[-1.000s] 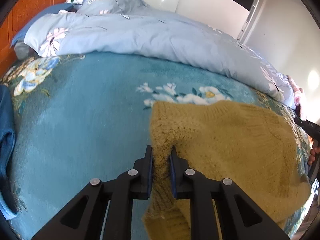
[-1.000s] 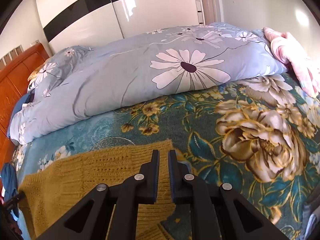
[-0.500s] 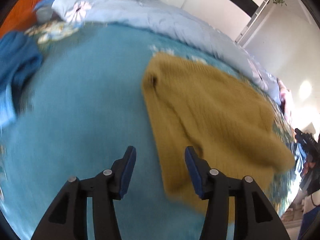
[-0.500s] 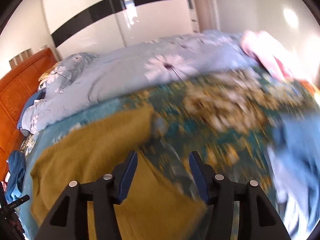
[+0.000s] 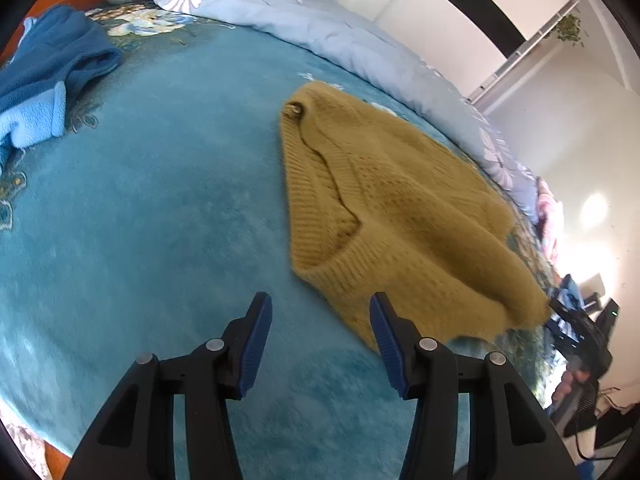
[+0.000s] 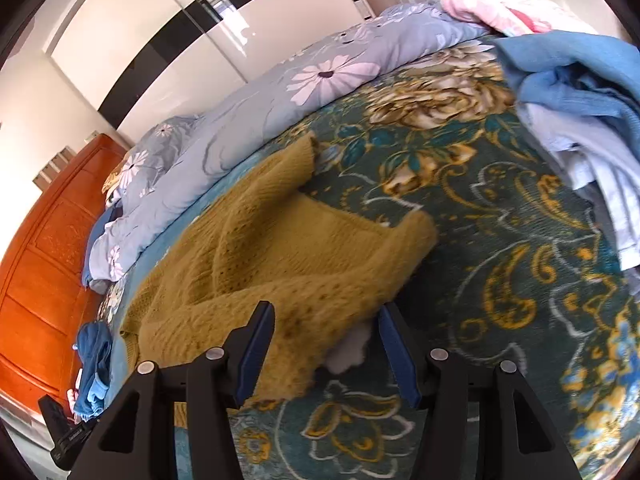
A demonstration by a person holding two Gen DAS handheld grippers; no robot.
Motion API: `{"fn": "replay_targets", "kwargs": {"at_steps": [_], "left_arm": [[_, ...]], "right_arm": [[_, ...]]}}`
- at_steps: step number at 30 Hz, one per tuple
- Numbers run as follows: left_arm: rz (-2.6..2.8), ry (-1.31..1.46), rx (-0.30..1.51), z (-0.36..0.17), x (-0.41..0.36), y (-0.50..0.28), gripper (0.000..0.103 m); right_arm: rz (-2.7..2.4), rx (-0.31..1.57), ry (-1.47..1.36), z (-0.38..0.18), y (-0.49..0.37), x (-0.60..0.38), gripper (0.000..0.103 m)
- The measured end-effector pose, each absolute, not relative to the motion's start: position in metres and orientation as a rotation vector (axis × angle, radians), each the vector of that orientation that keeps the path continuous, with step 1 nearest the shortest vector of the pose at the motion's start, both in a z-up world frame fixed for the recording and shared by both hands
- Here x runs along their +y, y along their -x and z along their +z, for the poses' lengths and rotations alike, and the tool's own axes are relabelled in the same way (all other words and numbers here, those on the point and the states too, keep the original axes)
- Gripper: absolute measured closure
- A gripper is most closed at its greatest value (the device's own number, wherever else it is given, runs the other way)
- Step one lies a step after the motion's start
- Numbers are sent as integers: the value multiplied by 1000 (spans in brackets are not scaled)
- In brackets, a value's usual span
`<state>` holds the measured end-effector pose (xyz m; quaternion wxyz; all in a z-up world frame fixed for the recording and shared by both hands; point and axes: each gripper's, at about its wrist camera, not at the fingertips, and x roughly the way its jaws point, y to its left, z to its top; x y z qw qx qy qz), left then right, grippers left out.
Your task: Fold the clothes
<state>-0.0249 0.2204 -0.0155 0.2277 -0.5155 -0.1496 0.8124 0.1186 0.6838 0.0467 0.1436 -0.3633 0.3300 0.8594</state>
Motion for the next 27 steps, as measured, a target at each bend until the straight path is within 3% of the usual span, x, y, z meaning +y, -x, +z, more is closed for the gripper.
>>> {"fn": "replay_targets", "kwargs": {"at_steps": [7,13,16,17,18,20,21,23,27], "left_arm": [[2097,1459,-347,-33,261,20,50],[2054,1484,-424,-45,283,31,51],[2056,1479,-503,-46,282,34,51],[2054,1481,-540,-46,280,35,53],[2063,1496,-590,-48,278,38,57],[2085,1502,-626,-48,277,40,84],[2101,1497,-622,-47,277,41,89],[2135,1481,-584,-40,277,44,94],[2172,1397,-609,-15,258,49,95]], "right_arm": [[2483,1019,1081,36,-107,672,45],[2519,997,1078,39,-96,662,46],[2531,980,1055,48,-95,663,59],[2529,980,1055,51,-95,666,68],[2527,981,1059,53,-94,668,79],[2523,964,1074,56,-93,668,88],[2523,950,1081,58,-92,667,89],[2526,913,1086,63,-92,664,90],[2552,867,1050,76,-98,655,91]]}}
